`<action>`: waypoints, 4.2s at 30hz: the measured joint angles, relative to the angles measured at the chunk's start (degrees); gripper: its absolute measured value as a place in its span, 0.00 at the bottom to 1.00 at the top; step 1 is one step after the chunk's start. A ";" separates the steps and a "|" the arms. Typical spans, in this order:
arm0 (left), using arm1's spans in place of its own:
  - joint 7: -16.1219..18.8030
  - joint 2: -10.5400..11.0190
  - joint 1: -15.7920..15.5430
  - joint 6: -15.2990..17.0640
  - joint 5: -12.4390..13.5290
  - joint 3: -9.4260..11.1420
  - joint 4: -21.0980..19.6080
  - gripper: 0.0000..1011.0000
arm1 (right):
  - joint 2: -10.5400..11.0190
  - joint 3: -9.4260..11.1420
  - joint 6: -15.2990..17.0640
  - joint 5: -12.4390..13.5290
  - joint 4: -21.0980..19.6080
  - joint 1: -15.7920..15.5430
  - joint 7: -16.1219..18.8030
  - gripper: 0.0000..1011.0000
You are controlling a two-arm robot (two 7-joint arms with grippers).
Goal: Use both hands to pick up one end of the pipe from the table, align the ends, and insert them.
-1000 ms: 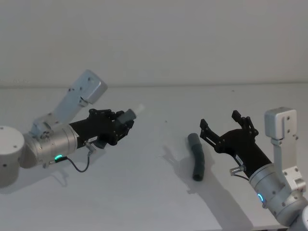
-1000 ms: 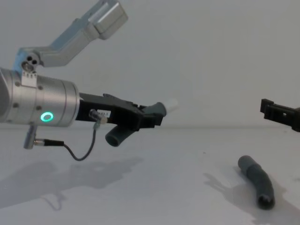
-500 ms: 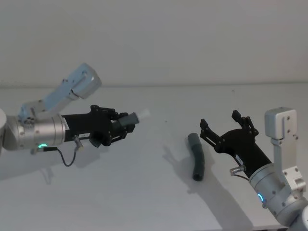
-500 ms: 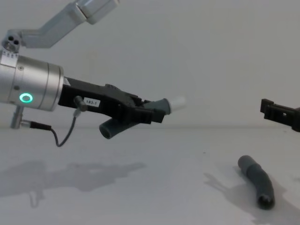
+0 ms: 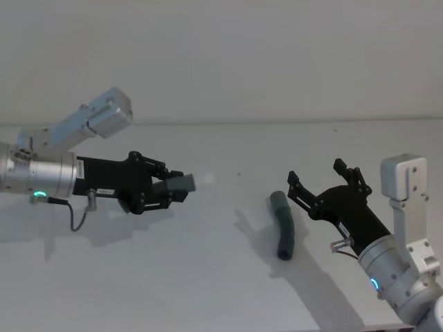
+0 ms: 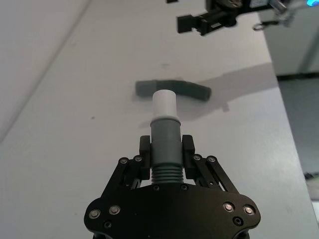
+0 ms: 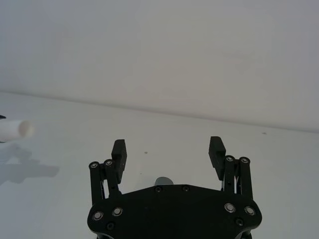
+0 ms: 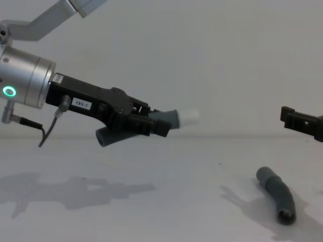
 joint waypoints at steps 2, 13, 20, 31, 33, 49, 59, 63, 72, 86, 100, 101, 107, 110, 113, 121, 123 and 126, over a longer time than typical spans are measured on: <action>-1.67 -0.09 -0.90 -0.92 -0.07 0.47 1.30 0.33 | 0.00 0.00 0.00 0.00 0.00 0.00 0.00 0.99; -12.22 -1.99 -7.11 -8.58 -0.79 3.17 12.86 0.33 | 0.00 0.00 0.00 0.00 0.00 0.00 0.00 0.99; -14.91 -2.81 -8.81 -11.26 -1.37 3.82 17.14 0.33 | 0.00 0.00 0.00 0.00 0.00 0.00 0.00 0.99; -16.58 -3.58 -9.91 -13.27 -2.24 4.44 20.37 0.33 | 0.00 0.00 0.00 0.00 0.00 0.00 0.00 0.99; -16.75 -3.74 -9.97 -13.60 -2.46 4.53 20.77 0.33 | 0.00 0.00 0.00 0.00 0.00 0.00 0.00 0.99; -17.37 -4.23 -10.23 -14.72 -3.22 4.78 22.05 0.33 | -1.94 0.24 5.41 0.73 -2.00 0.77 -2.07 0.99; -17.48 -4.33 -10.28 -14.95 -3.38 4.84 22.31 0.33 | -5.26 -0.17 14.50 1.35 -4.38 1.95 -6.32 0.99; -17.49 -4.34 -10.29 -15.00 -3.40 4.86 22.36 0.33 | -6.62 -0.57 18.71 1.32 -4.87 2.47 -8.40 0.99; -17.56 -4.38 -10.32 -15.08 -3.46 4.87 22.44 0.33 | -7.49 -1.74 24.11 0.20 -4.44 3.43 -10.35 0.99; -17.57 -4.41 -10.32 -15.12 -3.50 4.87 22.51 0.33 | -5.25 -2.94 27.16 -1.23 -2.32 4.74 -8.23 0.99; -17.56 -4.41 -10.31 -15.12 -3.48 4.86 22.51 0.33 | -3.48 -3.93 28.72 -2.03 0.69 6.92 -4.73 0.99; -17.56 -4.41 -10.31 -15.12 -3.49 4.86 22.51 0.33 | -3.48 -3.95 28.84 -2.04 0.85 7.05 -4.59 0.99; -17.56 -4.41 -10.31 -15.12 -3.48 4.86 22.50 0.33 | -3.84 -4.02 29.88 -2.22 2.18 8.15 -4.24 0.99; -17.56 -4.41 -10.31 -15.12 -3.48 4.86 22.50 0.33 | -4.29 -3.97 30.68 -2.28 2.78 8.75 -4.26 0.99; -17.56 -4.41 -10.31 -15.12 -3.49 4.86 22.50 0.33 | -4.84 -3.84 31.42 -2.31 3.45 9.36 -4.42 0.99; -17.56 -4.41 -10.31 -15.12 -3.48 4.86 22.50 0.33 | -6.21 -3.46 33.08 -2.33 5.07 10.71 -4.89 0.99; -17.56 -4.41 -10.31 -15.12 -3.49 4.86 22.50 0.33 | -6.44 -3.37 33.30 -2.33 5.34 10.90 -4.91 0.99; -17.56 -4.41 -10.31 -15.12 -3.48 4.86 22.50 0.33 | -6.79 -3.27 33.75 -2.30 5.78 11.15 -4.93 0.99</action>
